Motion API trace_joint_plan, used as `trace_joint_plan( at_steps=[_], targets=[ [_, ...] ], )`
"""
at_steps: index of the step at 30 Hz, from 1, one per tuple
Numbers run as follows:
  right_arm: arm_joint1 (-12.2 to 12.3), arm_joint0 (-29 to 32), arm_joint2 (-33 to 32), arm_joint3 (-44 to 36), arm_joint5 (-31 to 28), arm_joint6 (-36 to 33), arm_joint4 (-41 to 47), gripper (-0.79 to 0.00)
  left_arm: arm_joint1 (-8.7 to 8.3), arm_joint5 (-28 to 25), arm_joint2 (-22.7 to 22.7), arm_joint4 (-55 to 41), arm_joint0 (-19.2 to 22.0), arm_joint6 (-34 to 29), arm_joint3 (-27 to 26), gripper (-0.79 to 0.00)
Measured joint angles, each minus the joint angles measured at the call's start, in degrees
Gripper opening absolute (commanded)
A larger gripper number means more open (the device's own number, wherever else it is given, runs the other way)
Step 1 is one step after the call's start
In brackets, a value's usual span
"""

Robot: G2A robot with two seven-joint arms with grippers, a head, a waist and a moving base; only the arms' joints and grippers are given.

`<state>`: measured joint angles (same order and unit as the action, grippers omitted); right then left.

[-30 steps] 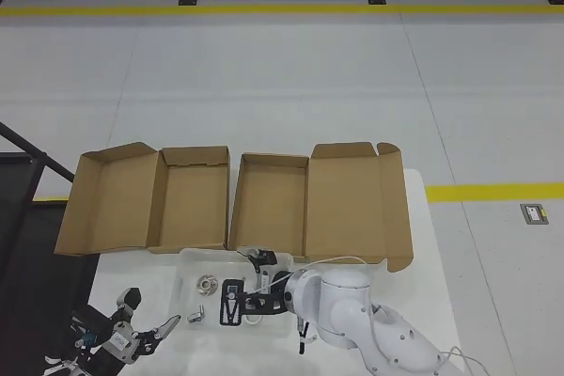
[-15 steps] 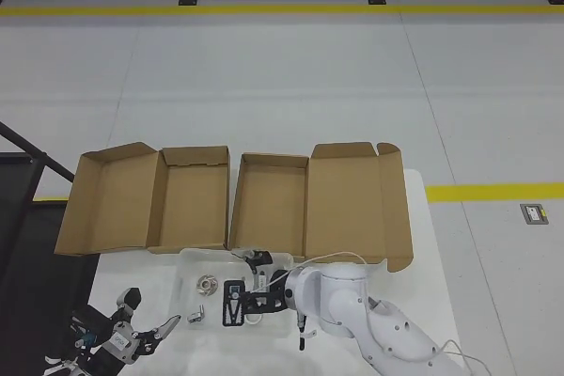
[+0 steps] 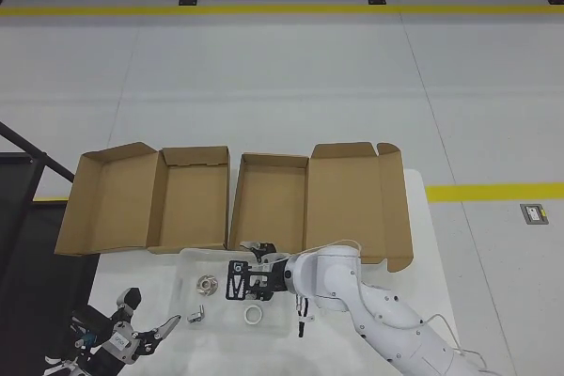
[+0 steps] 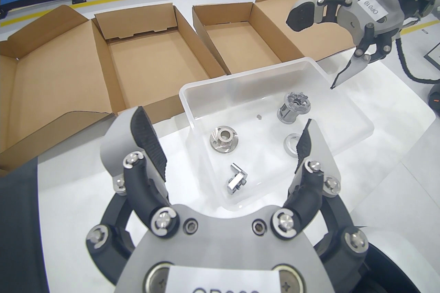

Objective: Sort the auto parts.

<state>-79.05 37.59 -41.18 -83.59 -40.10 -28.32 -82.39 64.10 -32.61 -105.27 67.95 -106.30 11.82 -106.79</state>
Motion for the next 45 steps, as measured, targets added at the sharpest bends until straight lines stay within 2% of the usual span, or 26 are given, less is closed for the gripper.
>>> trace_joint_plan(
  at_steps=[6, 10, 14, 20, 37, 39, 40, 45],
  targets=[
    [-0.3, 0.0, 1.0, 1.9, -2.0, -1.3, 1.2, 0.0, 0.13, 1.6, -0.2, -3.2, 0.7, -1.2, 0.1, 0.0],
    [-1.5, -2.0, 3.1, 6.1, -4.0, -5.1, 4.3, 0.0, 0.17, 2.6, -1.4, -8.3, 1.7, -3.9, 0.5, 0.0],
    [-2.9, -4.2, 5.3, 9.9, -3.4, -8.6, 6.4, 0.0, 0.07, 2.5, -2.2, -11.8, 2.7, -7.3, 0.3, 0.0],
    [-4.9, -6.8, 7.3, 15.0, -0.7, -12.9, 8.8, 0.0, 0.06, 2.5, -2.3, -11.9, 2.8, -7.6, 0.2, 0.0],
    [-9.5, -11.6, 11.9, 25.9, -0.1, -17.8, 12.9, 0.0, 0.07, 2.5, -2.3, -11.9, 2.8, -7.6, 0.2, 0.0],
    [-10.0, -12.0, 12.1, 27.0, 0.1, -18.1, 13.2, -0.037, 0.07, 2.5, -2.3, -11.9, 2.8, -7.6, 0.2, 0.0],
    [-10.3, -12.3, 12.3, 27.7, 0.1, -18.3, 13.5, -0.114, 0.07, 2.5, -2.3, -11.9, 2.8, -7.6, 0.2, 0.0],
    [-11.5, -13.1, 13.1, 30.2, 0.4, -19.2, 14.5, -0.126, 0.07, 2.5, -2.3, -11.9, 2.8, -7.6, 0.2, 0.0]
  ],
)
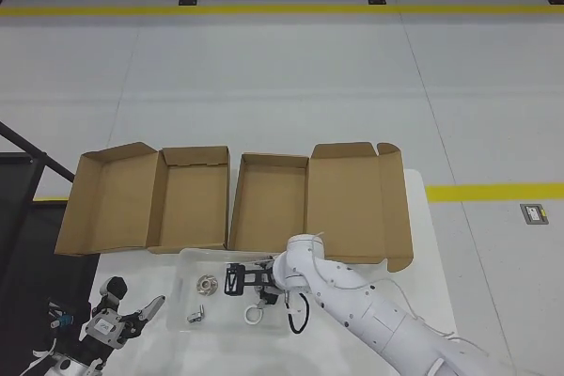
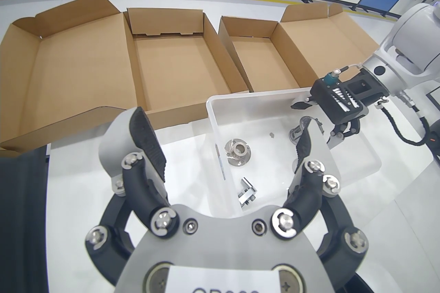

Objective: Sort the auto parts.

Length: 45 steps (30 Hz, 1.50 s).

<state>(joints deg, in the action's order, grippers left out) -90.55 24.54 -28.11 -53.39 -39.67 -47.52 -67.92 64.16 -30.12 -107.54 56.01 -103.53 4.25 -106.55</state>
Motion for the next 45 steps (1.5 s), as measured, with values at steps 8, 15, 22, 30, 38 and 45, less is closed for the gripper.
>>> trace_joint_plan(
  at_steps=[8, 15, 22, 30, 38, 45],
  targets=[
    [-1.3, -0.8, 0.3, 3.4, 0.3, -0.3, 0.8, -0.406, 0.0, 0.0, 0.0, 0.0, 0.0, 0.0, 0.0, 0.0],
    [-1.7, -0.8, 0.2, 3.3, 0.8, 0.6, -0.1, -0.785, 0.0, 0.0, 0.0, 0.0, 0.0, 0.0, 0.0, 0.0],
    [-0.7, 0.8, -1.3, -0.1, 0.7, 0.2, -1.6, -0.785, 0.0, 0.0, 0.0, 0.0, 0.0, 0.0, 0.0, 0.0],
    [3.3, 6.6, -4.9, -15.5, -1.5, 3.1, -10.1, -0.785, 0.0, 0.0, 0.0, 0.0, 0.0, 0.0, 0.0, 0.0],
    [7.6, 14.5, -13.1, -36.3, 0.7, 2.8, -19.3, -0.785, 0.0, 0.0, 0.0, 0.0, 0.0, 0.0, 0.0, 0.0],
    [8.5, 12.8, -19.3, -37.6, -1.8, 10.7, -18.0, -0.785, 0.0, 0.0, 0.0, 0.0, 0.0, 0.0, 0.0, 0.0]
  ],
)
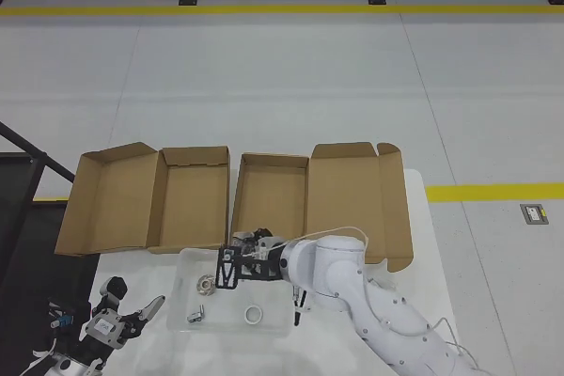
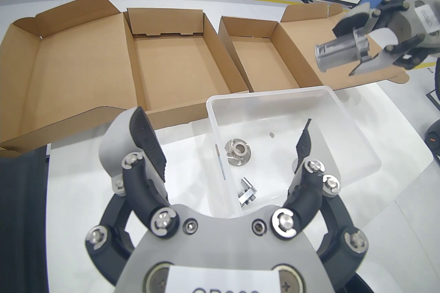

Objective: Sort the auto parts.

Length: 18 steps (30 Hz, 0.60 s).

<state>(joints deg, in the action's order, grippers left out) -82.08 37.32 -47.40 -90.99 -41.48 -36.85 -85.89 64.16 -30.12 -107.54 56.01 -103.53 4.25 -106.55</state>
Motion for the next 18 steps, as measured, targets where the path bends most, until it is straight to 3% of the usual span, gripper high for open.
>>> trace_joint_plan(
  at_steps=[18],
  targets=[
    [0.0, 0.2, -1.0, 1.0, 0.9, 2.0, 0.6, -0.785, 0.0, 0.0, 0.0, 0.0, 0.0, 0.0, 0.0, 0.0]
  ],
)
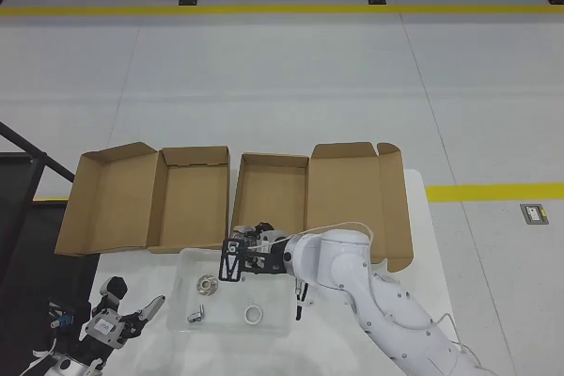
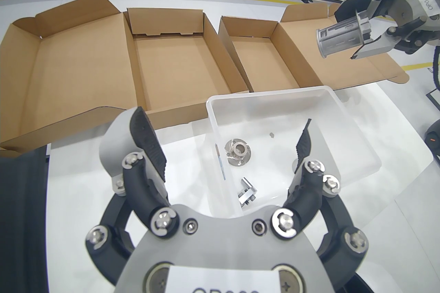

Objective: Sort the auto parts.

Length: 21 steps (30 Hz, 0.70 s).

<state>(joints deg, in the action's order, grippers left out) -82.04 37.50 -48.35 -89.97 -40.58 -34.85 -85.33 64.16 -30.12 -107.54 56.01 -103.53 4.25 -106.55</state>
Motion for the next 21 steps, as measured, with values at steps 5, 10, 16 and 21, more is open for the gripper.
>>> trace_joint_plan(
  at_steps=[5, 10, 16, 21],
  targets=[
    [-0.6, -3.9, -1.4, 7.1, 0.8, 4.3, 3.8, -0.785, 0.0, 0.0, 0.0, 0.0, 0.0, 0.0, 0.0, 0.0],
    [-2.0, -9.3, -0.7, 16.0, 2.9, 5.4, 7.7, -0.785, 0.0, 0.0, 0.0, 0.0, 0.0, 0.0, 0.0, 0.0],
    [-3.8, -13.8, 1.5, 24.3, 5.7, 7.1, 10.1, -0.785, 0.0, 0.0, 0.0, 0.0, 0.0, 0.0, 0.0, 0.0],
    [-5.1, -16.7, 2.8, 30.5, 7.7, 8.6, 12.0, -0.785, 0.0, 0.0, 0.0, 0.0, 0.0, 0.0, 0.0, 0.0]
  ],
)
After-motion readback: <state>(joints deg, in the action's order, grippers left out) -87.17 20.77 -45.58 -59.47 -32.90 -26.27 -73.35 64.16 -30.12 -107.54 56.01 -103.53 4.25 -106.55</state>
